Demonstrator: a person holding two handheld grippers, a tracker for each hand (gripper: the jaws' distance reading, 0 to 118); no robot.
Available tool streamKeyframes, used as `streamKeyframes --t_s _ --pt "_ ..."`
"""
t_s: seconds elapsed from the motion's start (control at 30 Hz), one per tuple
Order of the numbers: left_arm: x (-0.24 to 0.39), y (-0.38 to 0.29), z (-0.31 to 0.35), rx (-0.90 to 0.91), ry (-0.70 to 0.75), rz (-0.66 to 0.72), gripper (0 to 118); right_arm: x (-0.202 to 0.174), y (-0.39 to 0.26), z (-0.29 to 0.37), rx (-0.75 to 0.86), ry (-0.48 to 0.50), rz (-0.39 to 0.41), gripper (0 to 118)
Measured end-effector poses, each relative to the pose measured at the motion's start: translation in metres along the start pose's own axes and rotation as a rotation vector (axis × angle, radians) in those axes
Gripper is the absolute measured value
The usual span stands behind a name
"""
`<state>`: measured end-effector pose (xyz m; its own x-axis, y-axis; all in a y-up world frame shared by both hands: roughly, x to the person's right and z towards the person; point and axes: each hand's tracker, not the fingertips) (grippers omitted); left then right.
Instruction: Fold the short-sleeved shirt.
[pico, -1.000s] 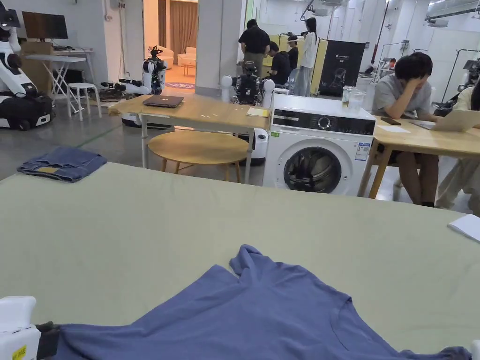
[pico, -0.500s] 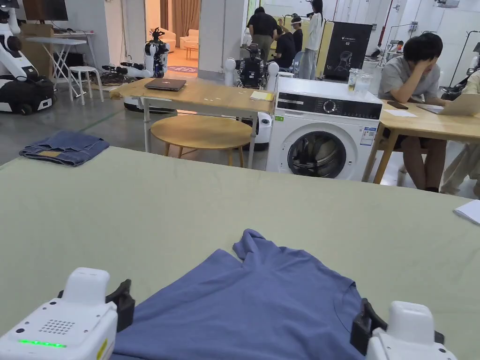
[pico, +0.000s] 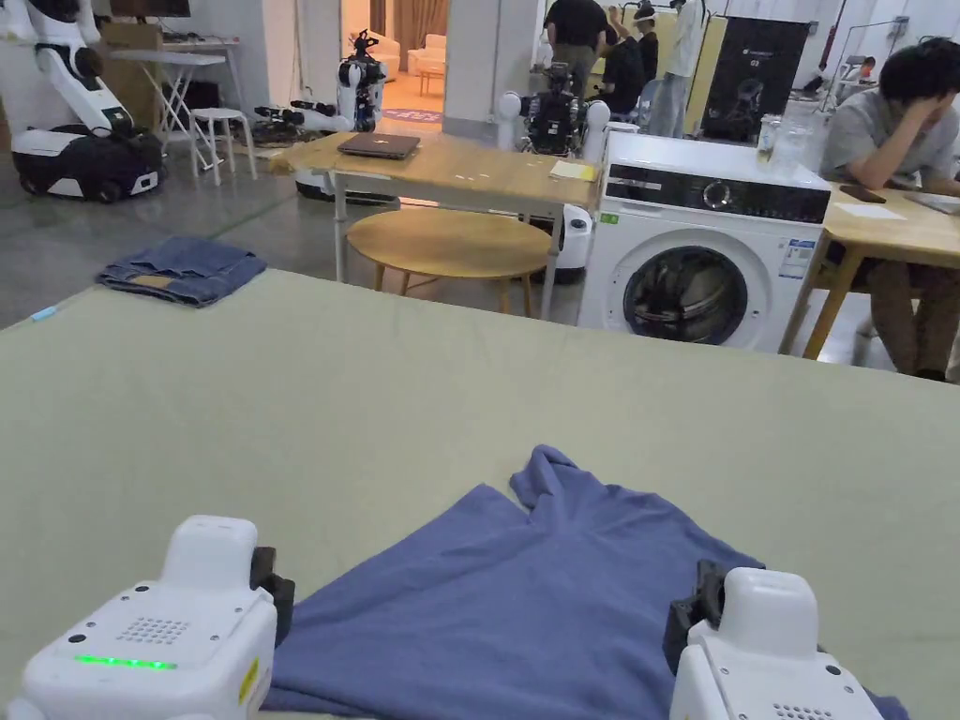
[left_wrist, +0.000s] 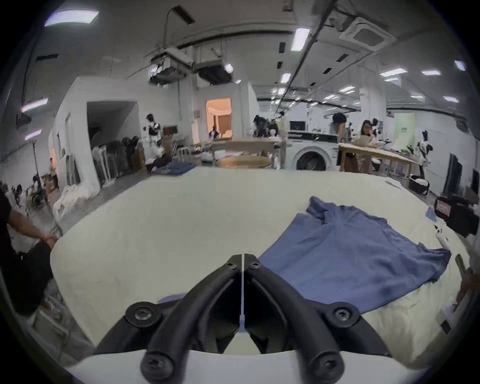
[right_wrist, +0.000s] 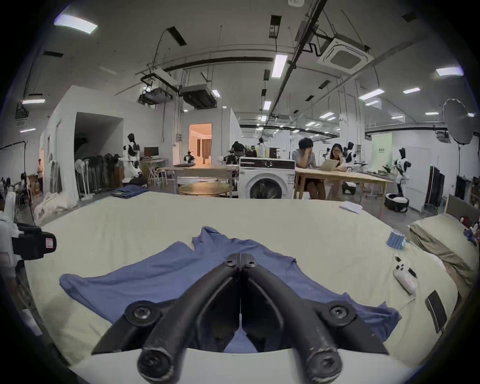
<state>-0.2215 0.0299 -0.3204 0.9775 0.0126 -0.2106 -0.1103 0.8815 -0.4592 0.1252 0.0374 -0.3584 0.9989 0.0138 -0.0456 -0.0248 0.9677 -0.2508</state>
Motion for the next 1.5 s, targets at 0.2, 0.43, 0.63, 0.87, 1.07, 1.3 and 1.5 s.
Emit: streamKeyframes --t_s 0.2,0.43,0.63,0.87,1.07,1.3,1.5 --pt "-0.083 -0.004 -0.029 -0.197 0.018 0.192 0 -0.006 -0.007 -0.022 -0.053 0.021 0.010 0" --pt "-0.137 0.004 -0.067 -0.366 0.012 0.315 11 -0.016 -0.019 -0.045 -0.113 0.046 0.032 0" --pt "-0.138 -0.005 -0.109 -0.548 -0.009 0.393 40 -0.019 -0.032 -0.056 -0.161 0.058 0.039 0" --pt "-0.114 -0.020 -0.131 -0.636 0.097 0.300 40 -0.013 -0.042 -0.063 -0.207 0.053 0.041 0" --pt "-0.078 -0.025 -0.130 -0.614 -0.026 0.161 0 -0.001 -0.035 -0.084 -0.249 0.056 0.040 0" --pt "-0.078 -0.030 -0.115 -0.542 0.028 0.169 0 0.028 0.028 -0.180 -0.327 0.128 0.068 0" --pt "-0.085 -0.033 -0.104 -0.518 0.068 0.174 0 0.041 0.057 -0.302 -0.529 0.166 0.105 48"
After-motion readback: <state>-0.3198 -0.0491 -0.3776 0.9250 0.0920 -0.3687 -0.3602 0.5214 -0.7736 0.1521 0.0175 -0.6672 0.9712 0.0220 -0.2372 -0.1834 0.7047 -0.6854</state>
